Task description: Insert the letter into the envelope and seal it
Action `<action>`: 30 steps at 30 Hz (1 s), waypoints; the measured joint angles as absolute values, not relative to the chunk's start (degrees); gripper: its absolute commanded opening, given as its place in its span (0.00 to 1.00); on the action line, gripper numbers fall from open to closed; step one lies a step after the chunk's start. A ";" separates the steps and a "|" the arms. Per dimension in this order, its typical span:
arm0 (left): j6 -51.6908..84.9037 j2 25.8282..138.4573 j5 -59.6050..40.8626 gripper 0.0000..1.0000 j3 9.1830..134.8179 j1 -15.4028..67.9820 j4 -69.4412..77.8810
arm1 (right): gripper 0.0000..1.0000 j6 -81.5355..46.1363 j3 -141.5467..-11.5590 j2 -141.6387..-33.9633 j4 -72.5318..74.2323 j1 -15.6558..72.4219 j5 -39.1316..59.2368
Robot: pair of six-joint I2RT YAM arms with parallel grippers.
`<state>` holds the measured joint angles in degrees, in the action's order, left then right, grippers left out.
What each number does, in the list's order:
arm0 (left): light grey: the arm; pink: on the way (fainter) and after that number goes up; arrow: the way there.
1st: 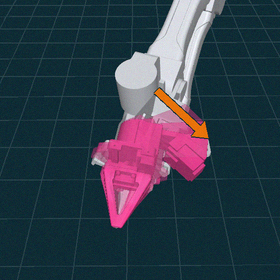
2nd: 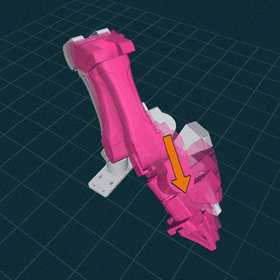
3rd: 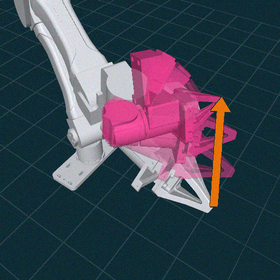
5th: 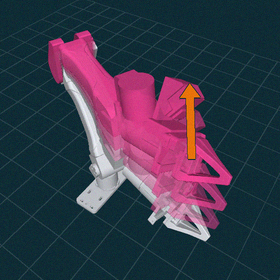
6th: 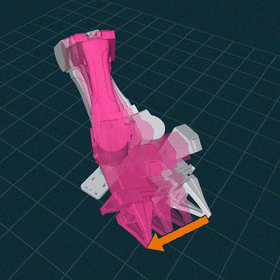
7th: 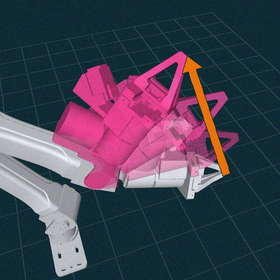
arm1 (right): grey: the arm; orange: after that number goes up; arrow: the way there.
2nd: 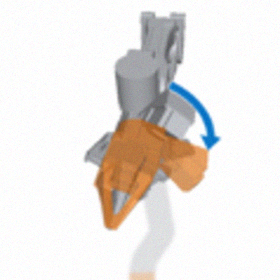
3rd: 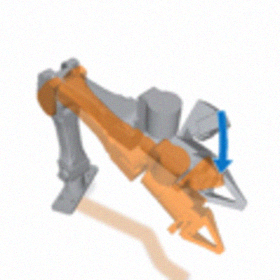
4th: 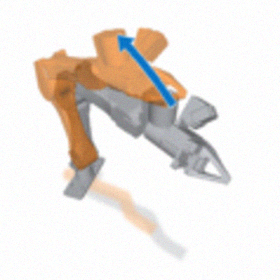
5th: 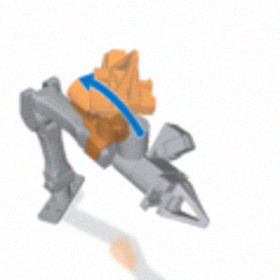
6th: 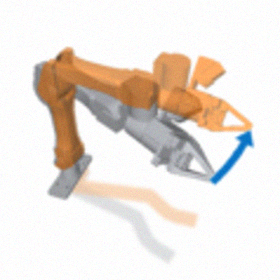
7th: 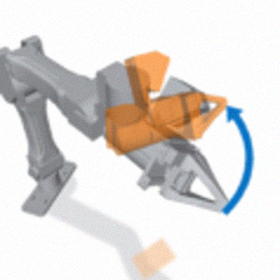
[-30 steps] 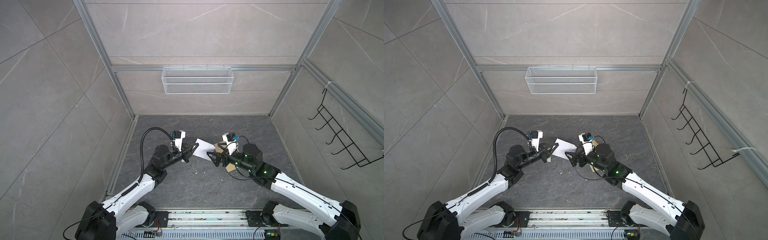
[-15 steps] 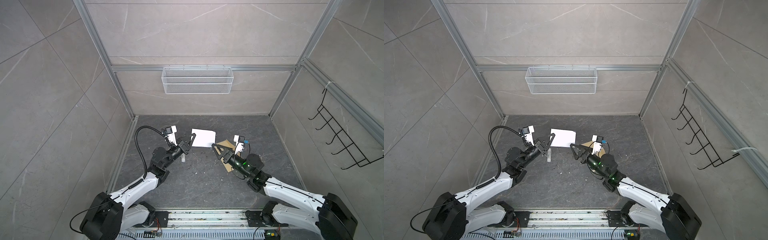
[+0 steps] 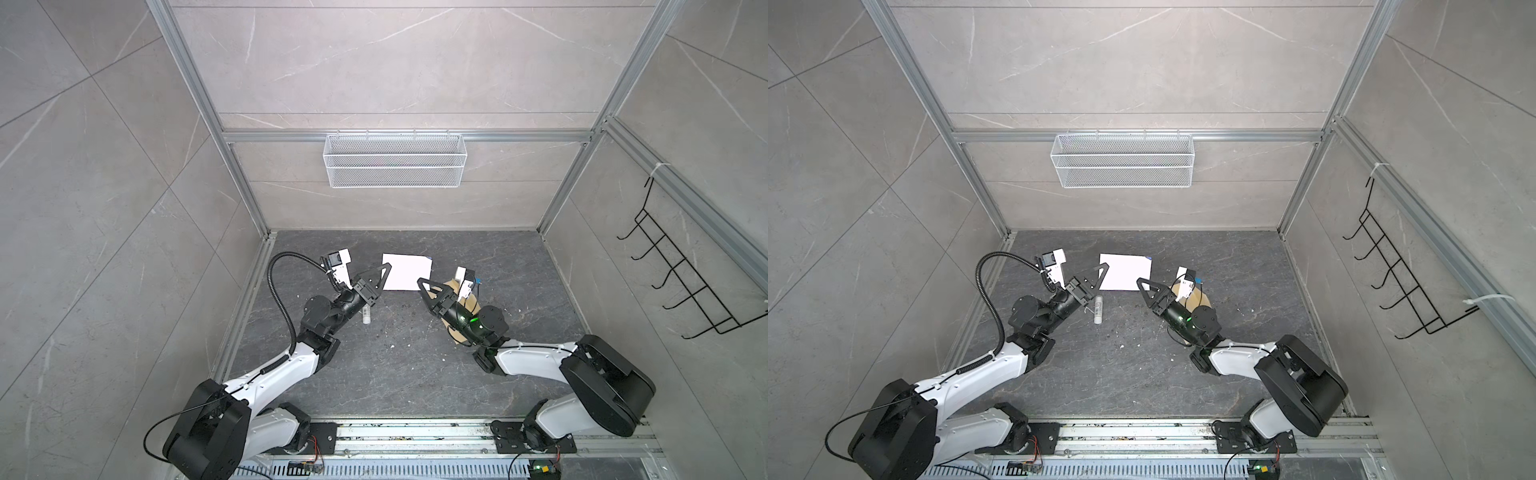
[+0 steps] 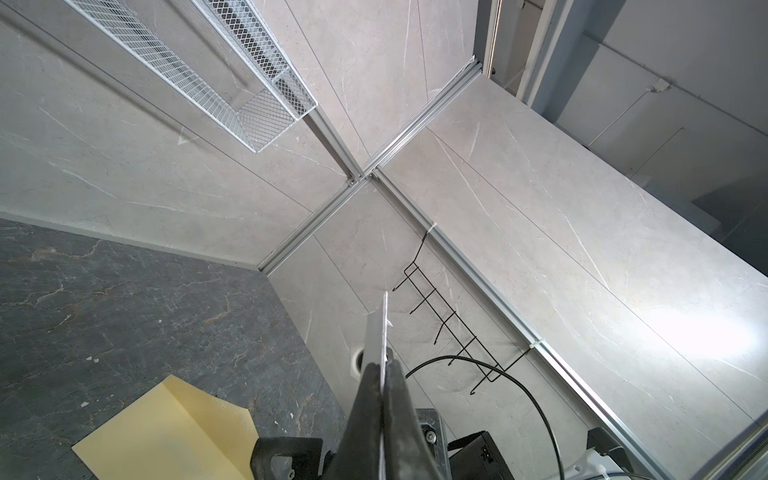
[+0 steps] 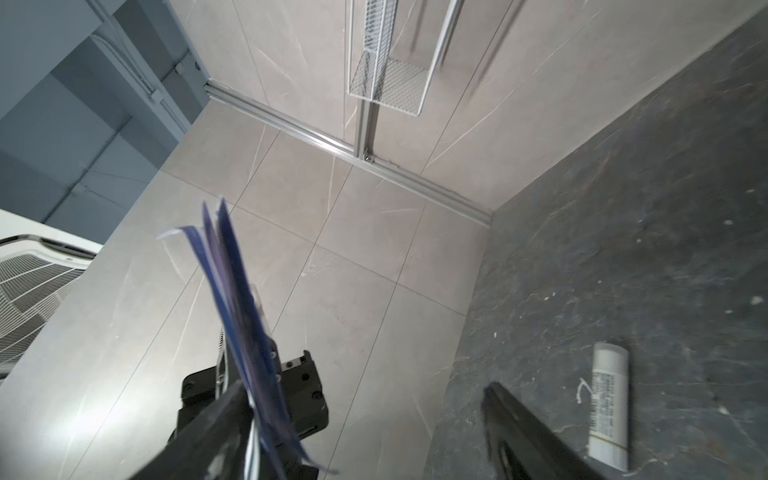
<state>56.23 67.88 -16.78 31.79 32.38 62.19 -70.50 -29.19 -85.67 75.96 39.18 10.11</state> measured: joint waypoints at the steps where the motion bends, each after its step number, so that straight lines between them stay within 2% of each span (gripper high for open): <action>1: 56.38 67.88 -16.80 0.00 31.79 32.38 62.28 | 0.67 -70.67 -29.74 -85.71 76.64 39.18 10.66; 10: 57.08 68.84 -16.80 0.00 31.77 32.40 63.22 | 0.17 -71.26 -31.77 -85.71 80.12 39.18 12.62; 14: 57.04 68.88 -16.73 0.00 31.35 32.38 63.24 | 0.00 -70.98 -31.77 -85.67 80.31 39.18 12.86; 15: 56.99 68.88 -16.60 0.00 31.22 32.38 63.24 | 0.00 -71.09 -31.77 -85.62 80.40 39.18 12.97; 18: 55.72 68.84 -16.73 0.22 31.20 32.38 62.83 | 0.00 -70.08 -31.77 -85.52 80.31 39.11 13.47; 22: 48.42 65.06 -18.20 0.67 31.18 31.75 54.50 | 0.00 -64.36 -32.14 -82.61 74.50 38.09 18.02; 27: 29.71 50.63 -19.00 0.96 35.11 30.74 28.56 | 0.00 -44.58 -39.62 -72.38 48.58 36.99 28.16; 30: 19.66 43.48 -21.41 0.99 39.53 30.59 17.91 | 0.00 -29.80 -46.92 -67.72 29.74 36.99 32.71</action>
